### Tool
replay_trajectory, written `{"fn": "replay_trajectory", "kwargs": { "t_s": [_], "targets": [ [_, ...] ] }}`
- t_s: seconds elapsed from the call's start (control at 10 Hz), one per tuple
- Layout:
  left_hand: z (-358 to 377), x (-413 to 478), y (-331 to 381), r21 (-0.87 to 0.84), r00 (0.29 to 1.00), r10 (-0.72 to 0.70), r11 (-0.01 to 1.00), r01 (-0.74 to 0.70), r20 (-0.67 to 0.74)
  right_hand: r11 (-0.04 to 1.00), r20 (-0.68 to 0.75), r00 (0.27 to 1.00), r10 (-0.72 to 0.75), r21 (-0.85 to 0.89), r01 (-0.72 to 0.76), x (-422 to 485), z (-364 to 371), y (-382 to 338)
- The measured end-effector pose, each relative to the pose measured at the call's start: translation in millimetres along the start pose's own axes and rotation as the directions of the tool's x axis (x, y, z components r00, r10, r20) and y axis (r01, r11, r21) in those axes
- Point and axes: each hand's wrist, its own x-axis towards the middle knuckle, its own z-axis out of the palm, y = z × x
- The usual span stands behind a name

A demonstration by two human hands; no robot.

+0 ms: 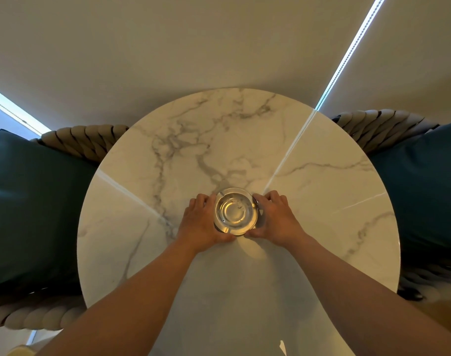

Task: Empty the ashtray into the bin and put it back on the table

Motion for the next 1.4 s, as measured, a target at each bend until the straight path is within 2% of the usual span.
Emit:
{"fn": "replay_trajectory", "kwargs": {
  "t_s": [0.3, 0.6, 1.0, 1.3, 1.4],
  "targets": [
    [1, -1, 1, 0.020, 0.999, 0.025, 0.999, -0.025, 0.022, 1.000, 0.007, 1.000, 0.007, -0.011, -0.007, -7, 2, 2],
    [12, -7, 11, 0.080, 0.998, -0.037, 0.996, 0.041, -0.051, 0.991, 0.091, 0.995, -0.030, -0.131, 0.042, 8, -11, 10],
    [9, -3, 9, 0.108, 0.998, -0.023, 0.994, 0.030, -0.057, 0.988, 0.055, 0.998, -0.019, -0.149, 0.027, 5, -3, 8],
    [-4, -12, 3, 0.052, 0.996, -0.088, 0.995, 0.089, -0.012, 0.990, 0.084, 0.995, 0.058, -0.133, -0.047, -6, -8, 6],
    [-8, -24, -7, -0.044, 0.990, -0.133, 0.990, 0.131, -0.036, 0.991, 0.092, 0.990, 0.106, -0.092, -0.098, -16, -13, 9]
  ]
}}
